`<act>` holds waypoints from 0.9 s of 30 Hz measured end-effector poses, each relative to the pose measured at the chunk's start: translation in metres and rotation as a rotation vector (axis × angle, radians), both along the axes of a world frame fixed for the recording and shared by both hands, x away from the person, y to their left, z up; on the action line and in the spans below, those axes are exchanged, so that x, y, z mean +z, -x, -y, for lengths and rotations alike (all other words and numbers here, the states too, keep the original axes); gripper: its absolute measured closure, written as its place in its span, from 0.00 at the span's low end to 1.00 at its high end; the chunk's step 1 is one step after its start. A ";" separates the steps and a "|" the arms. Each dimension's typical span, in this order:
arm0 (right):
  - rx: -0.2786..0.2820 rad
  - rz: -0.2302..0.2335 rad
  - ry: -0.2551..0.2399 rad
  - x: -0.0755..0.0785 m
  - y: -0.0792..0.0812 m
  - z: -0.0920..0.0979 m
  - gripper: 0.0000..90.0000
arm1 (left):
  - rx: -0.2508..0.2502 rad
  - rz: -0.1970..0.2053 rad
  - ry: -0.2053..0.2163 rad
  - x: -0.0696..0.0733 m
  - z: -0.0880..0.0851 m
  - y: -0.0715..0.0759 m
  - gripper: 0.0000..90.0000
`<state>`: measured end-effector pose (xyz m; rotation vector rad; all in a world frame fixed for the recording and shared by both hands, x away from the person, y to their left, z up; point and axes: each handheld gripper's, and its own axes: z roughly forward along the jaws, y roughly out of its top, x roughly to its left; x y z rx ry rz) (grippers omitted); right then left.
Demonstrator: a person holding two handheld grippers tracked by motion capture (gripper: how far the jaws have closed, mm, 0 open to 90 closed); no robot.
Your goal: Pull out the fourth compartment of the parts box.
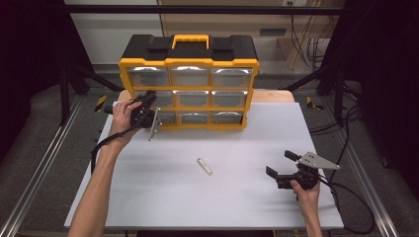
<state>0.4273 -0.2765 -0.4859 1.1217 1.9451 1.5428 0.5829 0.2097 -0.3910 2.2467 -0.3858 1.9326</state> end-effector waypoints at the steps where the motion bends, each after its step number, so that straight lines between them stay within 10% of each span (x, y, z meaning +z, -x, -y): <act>1: 0.001 0.001 -0.001 0.000 0.000 0.000 0.00 | -0.001 -0.001 -0.001 0.000 0.000 0.000 0.86; 27: 0.008 0.002 0.002 0.000 0.000 0.000 0.00 | -0.013 0.004 0.018 -0.001 0.000 0.016 0.87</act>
